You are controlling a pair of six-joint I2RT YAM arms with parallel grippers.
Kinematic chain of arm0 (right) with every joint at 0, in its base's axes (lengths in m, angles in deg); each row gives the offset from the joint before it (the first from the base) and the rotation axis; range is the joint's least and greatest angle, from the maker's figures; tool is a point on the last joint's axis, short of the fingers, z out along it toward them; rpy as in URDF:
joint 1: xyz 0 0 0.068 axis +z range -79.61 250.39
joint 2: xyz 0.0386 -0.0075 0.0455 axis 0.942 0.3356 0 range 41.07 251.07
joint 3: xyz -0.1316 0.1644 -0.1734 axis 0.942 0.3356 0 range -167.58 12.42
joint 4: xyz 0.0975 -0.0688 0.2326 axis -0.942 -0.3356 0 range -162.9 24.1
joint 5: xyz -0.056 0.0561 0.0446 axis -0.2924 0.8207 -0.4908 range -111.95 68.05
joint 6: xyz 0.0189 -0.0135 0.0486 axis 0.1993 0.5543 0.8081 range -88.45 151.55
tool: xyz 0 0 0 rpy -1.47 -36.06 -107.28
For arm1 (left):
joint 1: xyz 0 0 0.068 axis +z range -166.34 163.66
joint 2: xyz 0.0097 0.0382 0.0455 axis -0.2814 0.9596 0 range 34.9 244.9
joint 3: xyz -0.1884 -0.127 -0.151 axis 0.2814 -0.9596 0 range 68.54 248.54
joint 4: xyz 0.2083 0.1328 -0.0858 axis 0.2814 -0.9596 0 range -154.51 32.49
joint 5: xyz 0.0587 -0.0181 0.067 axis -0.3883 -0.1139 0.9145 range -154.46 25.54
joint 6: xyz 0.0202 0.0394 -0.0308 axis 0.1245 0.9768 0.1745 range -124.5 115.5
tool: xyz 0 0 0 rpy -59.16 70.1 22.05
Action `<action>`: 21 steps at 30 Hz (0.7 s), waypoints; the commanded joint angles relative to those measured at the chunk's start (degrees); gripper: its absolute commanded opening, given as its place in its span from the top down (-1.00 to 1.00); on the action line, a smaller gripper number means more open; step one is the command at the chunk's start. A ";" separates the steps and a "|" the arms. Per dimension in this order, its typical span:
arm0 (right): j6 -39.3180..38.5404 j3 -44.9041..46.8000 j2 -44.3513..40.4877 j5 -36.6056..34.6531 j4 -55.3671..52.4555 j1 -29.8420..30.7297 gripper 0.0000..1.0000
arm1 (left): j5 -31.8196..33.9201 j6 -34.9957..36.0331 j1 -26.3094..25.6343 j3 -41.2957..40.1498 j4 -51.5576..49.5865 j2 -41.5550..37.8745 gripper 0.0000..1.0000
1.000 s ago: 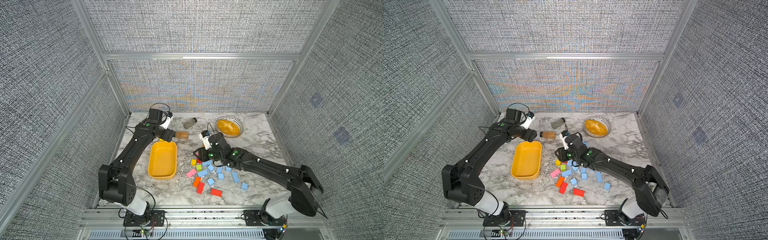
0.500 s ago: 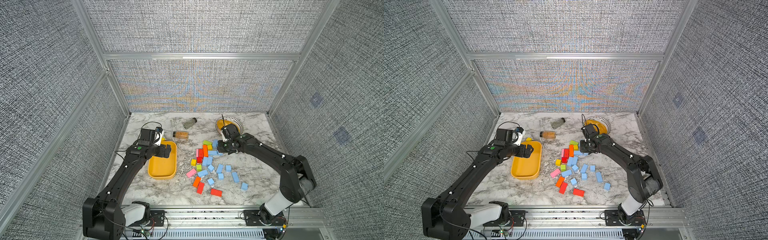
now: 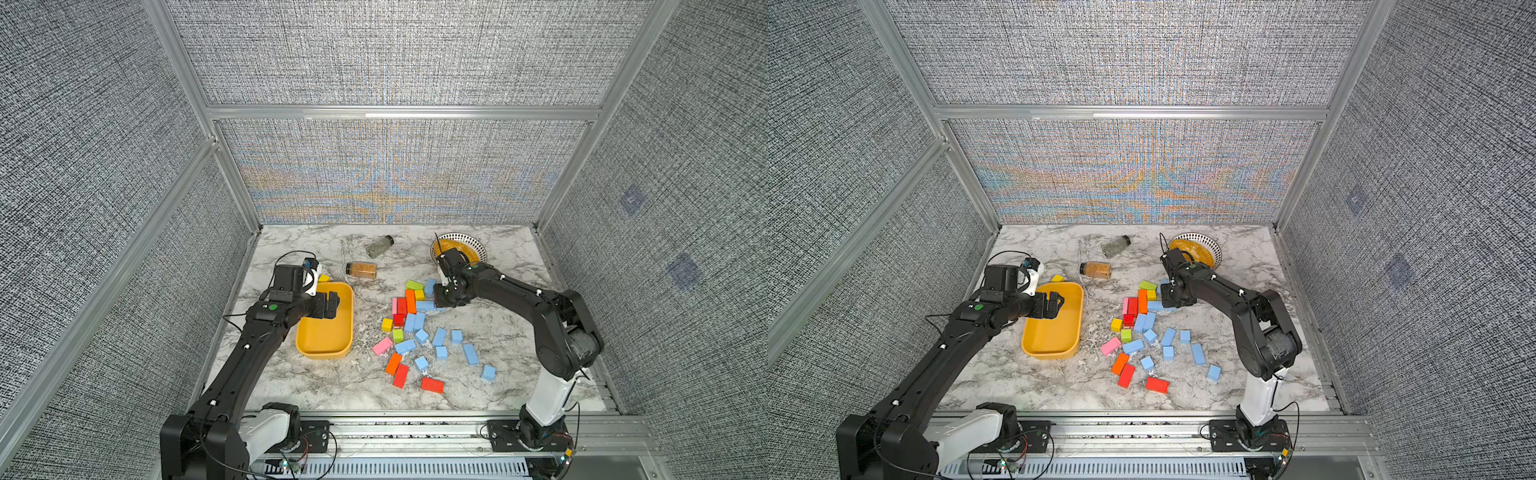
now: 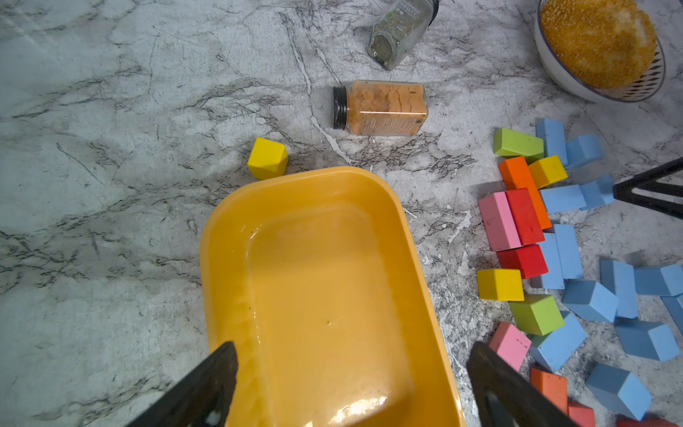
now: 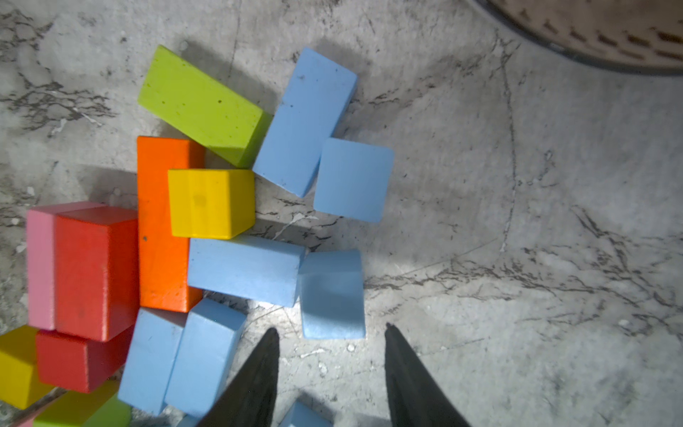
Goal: Pick out the blue building blocks
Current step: Pick up the building block from the center of the board.
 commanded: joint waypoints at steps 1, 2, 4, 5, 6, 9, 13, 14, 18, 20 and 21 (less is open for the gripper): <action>-1.22 -0.07 1.13 0.74 1.11 -0.37 0.02 | -1.29 -0.36 0.16 -0.45 1.87 -0.62 -0.96; -1.23 -0.07 1.53 1.08 1.47 -0.37 0.02 | -1.34 -0.37 0.22 -0.62 1.98 -0.69 -0.96; -1.23 -0.11 2.38 1.45 1.79 -0.44 0.02 | -1.43 -0.32 0.39 -0.87 1.96 -0.88 -0.96; -1.31 -0.16 2.79 1.49 1.84 -0.41 0.02 | -1.43 -0.29 0.44 -0.89 1.88 -0.87 -0.96; -1.31 -0.18 3.22 1.64 2.08 -0.42 0.02 | -1.43 -0.29 0.52 -0.89 1.79 -0.88 -0.96; -1.31 -0.41 4.01 2.11 2.82 -0.43 0.04 | -1.68 -0.29 0.57 -1.02 1.87 -0.80 -0.96; -1.47 -1.01 4.48 1.91 2.50 -0.46 0.29 | -1.87 -0.05 0.76 -1.34 2.14 -0.95 -0.96; -1.64 -1.19 4.34 1.87 2.41 -0.44 0.35 | -1.78 0.10 0.88 -1.49 2.19 -0.94 -0.96; -2.11 -2.03 2.56 1.80 1.97 -0.41 0.50 | -1.52 -0.09 1.50 -1.97 2.41 -0.97 -0.97; -1.95 -3.14 1.41 1.50 1.09 -0.08 0.55 | -1.52 -0.50 1.97 -2.01 2.45 -0.87 -0.97; -1.61 -4.12 0.49 0.96 0.47 0.48 0.56 | -1.37 -0.79 2.33 -1.95 2.43 -0.86 -0.98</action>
